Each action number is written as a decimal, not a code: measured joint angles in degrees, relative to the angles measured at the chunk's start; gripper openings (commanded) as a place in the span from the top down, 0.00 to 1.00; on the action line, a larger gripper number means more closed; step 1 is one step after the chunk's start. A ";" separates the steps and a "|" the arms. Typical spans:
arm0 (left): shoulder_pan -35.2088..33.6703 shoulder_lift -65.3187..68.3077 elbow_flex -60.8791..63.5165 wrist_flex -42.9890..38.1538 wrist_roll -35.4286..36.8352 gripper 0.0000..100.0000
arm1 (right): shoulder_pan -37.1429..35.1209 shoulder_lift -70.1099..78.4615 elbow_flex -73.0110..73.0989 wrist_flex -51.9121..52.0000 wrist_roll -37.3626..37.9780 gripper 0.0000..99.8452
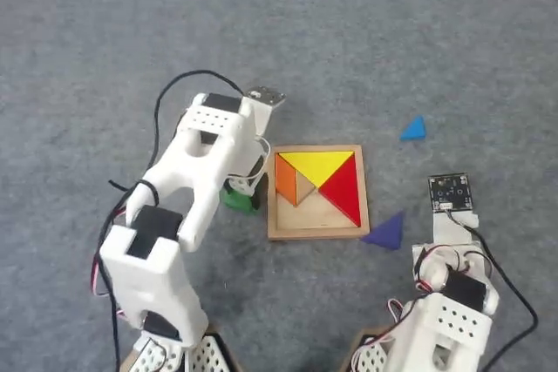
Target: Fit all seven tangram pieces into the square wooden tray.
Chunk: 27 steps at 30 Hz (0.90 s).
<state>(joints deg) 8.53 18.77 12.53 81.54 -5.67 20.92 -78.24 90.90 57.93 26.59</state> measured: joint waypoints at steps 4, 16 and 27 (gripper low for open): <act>0.26 -1.14 4.22 -4.92 -1.67 0.81 | 0.00 0.00 0.00 0.00 0.00 0.95; -1.32 -3.43 9.14 -13.80 -6.07 0.81 | 0.00 0.00 0.00 0.00 0.00 0.95; -2.02 -3.52 10.73 -12.22 -9.76 0.81 | 0.00 0.00 0.00 0.00 0.00 0.95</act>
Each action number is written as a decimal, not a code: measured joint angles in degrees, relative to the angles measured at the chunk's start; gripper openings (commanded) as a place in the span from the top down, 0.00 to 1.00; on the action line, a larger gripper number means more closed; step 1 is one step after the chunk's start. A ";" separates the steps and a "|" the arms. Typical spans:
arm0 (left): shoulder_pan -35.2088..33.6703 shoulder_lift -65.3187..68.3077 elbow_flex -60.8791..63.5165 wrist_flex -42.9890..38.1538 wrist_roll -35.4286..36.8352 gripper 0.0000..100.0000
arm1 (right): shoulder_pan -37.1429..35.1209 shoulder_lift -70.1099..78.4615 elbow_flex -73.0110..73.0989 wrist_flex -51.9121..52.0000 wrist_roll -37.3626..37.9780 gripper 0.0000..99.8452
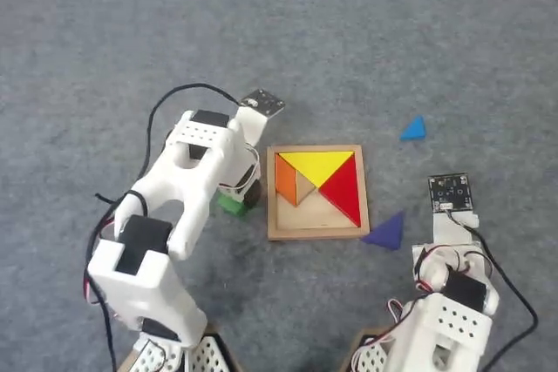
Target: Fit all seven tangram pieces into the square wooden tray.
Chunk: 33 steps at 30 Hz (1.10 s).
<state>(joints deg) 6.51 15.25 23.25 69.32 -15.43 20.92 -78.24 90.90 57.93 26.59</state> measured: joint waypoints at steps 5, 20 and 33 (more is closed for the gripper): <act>0.00 0.97 -0.53 2.02 -0.88 0.77 | 0.00 0.00 0.00 0.00 0.00 0.95; -2.29 0.35 1.67 0.70 -0.88 0.88 | 0.00 0.00 0.00 0.00 0.00 0.95; 1.32 -10.81 5.54 3.25 -0.88 0.99 | 0.00 0.00 0.00 0.00 0.00 0.96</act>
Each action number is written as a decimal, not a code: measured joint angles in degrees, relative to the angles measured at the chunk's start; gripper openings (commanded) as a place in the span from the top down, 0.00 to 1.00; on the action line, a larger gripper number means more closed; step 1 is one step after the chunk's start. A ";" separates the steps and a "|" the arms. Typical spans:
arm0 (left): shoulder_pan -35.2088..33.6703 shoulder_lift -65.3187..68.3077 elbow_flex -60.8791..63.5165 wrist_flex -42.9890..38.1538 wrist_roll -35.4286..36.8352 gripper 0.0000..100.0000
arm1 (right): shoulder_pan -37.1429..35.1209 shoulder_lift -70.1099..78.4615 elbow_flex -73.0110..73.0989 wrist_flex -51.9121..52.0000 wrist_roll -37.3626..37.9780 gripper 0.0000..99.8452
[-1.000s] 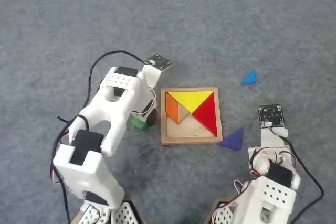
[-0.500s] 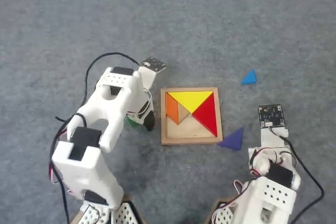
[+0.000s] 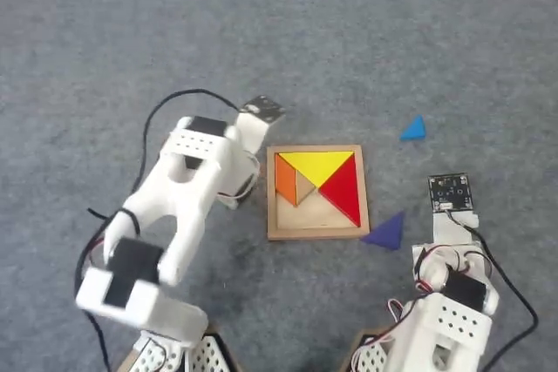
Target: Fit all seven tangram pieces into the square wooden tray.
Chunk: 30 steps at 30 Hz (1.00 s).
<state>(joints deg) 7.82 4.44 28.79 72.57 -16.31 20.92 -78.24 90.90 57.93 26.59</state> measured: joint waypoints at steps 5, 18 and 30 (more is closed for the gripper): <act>8.88 -8.00 0.00 1.14 1.41 0.99 | 1.32 0.00 0.00 0.00 0.09 0.99; 21.89 -3.96 0.00 -8.44 10.55 0.99 | 1.67 0.00 0.00 0.00 0.00 0.99; 21.98 3.08 -0.18 -12.40 11.52 0.92 | 1.67 0.00 0.00 0.00 0.00 0.99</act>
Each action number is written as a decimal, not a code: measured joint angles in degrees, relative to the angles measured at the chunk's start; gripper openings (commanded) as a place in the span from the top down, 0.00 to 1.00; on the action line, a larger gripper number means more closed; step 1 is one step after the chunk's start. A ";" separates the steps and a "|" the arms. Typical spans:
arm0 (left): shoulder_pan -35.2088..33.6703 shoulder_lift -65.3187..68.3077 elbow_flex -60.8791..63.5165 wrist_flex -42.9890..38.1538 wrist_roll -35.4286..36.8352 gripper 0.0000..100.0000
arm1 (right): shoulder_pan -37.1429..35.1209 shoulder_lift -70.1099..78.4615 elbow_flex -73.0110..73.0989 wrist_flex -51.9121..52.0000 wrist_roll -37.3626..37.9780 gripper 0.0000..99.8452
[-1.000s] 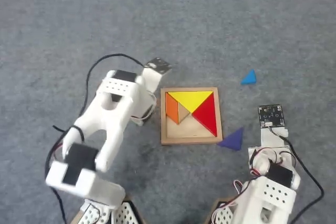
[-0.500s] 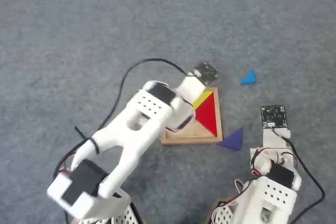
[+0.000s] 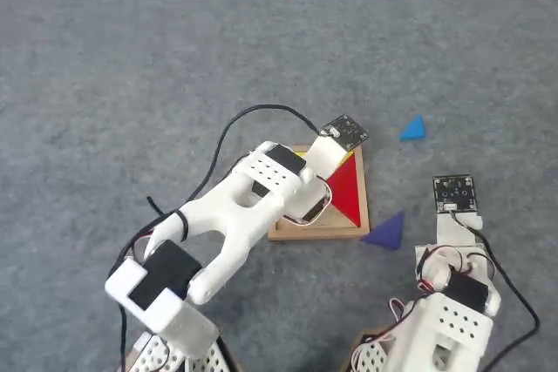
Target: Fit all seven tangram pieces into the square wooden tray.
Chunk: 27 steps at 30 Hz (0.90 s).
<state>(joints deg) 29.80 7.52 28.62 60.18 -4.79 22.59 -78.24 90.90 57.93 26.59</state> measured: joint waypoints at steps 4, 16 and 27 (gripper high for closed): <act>0.00 0.00 0.00 0.00 0.09 0.92 | -0.09 0.00 0.00 0.00 0.00 0.99; 0.18 0.00 -6.68 3.52 0.18 0.89 | -0.09 0.00 0.00 0.00 0.00 0.99; 1.32 0.00 -8.79 3.87 0.00 0.89 | -0.09 0.00 0.00 0.00 0.00 0.99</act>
<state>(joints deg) 31.12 7.52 19.82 64.04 -4.79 22.51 -78.24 90.90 57.93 26.59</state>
